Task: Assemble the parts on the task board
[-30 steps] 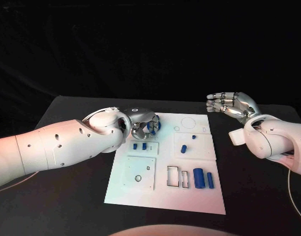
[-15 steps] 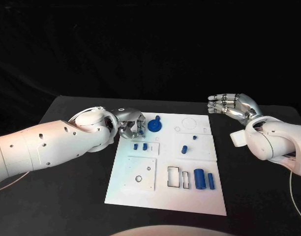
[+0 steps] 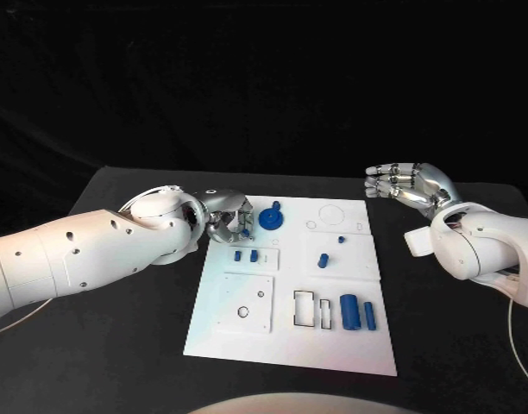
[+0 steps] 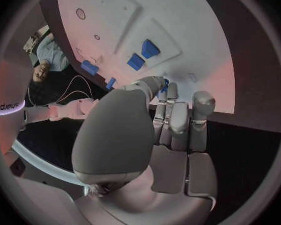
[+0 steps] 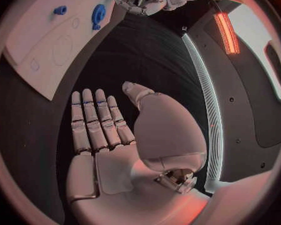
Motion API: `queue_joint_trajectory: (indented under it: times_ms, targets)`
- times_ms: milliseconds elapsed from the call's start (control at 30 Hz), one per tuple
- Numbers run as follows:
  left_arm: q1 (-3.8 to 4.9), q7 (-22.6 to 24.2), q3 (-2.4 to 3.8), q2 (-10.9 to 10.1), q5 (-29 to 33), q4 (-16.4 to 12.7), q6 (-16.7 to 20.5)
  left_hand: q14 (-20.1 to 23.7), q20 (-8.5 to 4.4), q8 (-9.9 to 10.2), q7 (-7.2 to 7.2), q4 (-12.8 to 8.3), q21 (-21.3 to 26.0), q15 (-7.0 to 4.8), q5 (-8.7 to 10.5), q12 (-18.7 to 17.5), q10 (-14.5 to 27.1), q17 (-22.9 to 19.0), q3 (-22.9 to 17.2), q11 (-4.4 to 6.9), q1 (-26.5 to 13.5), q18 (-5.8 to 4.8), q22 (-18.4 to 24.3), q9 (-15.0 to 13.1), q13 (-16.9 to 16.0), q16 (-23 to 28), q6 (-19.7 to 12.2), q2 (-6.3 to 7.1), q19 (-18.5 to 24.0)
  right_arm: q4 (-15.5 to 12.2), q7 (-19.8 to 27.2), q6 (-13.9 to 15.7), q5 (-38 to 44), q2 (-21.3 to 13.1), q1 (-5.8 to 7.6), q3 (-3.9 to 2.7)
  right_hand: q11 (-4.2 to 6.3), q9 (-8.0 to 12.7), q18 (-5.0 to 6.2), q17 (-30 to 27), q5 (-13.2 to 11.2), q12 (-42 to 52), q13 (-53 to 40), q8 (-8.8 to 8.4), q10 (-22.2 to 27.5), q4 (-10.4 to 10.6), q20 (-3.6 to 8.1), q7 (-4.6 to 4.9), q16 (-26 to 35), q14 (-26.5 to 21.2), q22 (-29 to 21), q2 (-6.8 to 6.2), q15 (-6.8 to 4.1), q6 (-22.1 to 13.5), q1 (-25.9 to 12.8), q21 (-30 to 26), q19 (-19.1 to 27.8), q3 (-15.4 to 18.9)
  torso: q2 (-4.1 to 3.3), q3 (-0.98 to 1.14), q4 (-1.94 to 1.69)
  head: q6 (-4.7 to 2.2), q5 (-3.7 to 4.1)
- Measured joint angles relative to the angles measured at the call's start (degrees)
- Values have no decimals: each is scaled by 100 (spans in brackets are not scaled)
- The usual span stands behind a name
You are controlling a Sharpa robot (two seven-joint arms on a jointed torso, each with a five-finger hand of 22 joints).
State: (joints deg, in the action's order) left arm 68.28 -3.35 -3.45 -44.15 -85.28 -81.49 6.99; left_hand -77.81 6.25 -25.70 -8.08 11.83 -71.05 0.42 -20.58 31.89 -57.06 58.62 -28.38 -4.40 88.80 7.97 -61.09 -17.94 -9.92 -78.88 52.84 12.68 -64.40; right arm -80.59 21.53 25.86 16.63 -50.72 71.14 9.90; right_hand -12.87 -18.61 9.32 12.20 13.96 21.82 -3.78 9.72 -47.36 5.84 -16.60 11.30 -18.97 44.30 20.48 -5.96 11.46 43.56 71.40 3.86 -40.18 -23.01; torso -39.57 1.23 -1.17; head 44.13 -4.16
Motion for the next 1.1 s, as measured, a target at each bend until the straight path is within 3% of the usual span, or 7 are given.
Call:
queue_joint_trajectory:
  times_ms: [1100]
  targets:
    - [-7, -9, -8, 192, 97, 131, -129, 0, 0, 11, 0, 0, 0, 0, 0, 1, -20, 1, 0, -20, 0, 0, -13, -2, 4, 0, -2, 1, 0, -8, 1, 0, 1, -1, -1, 0, 0, -1, 0, 1, 0, 0, -1, 0, 0, 0, 0, 0, 0, 0, 0, 0, 0, 0, 0, 0, 0, 0, 0, -5, -2, 43, 26]
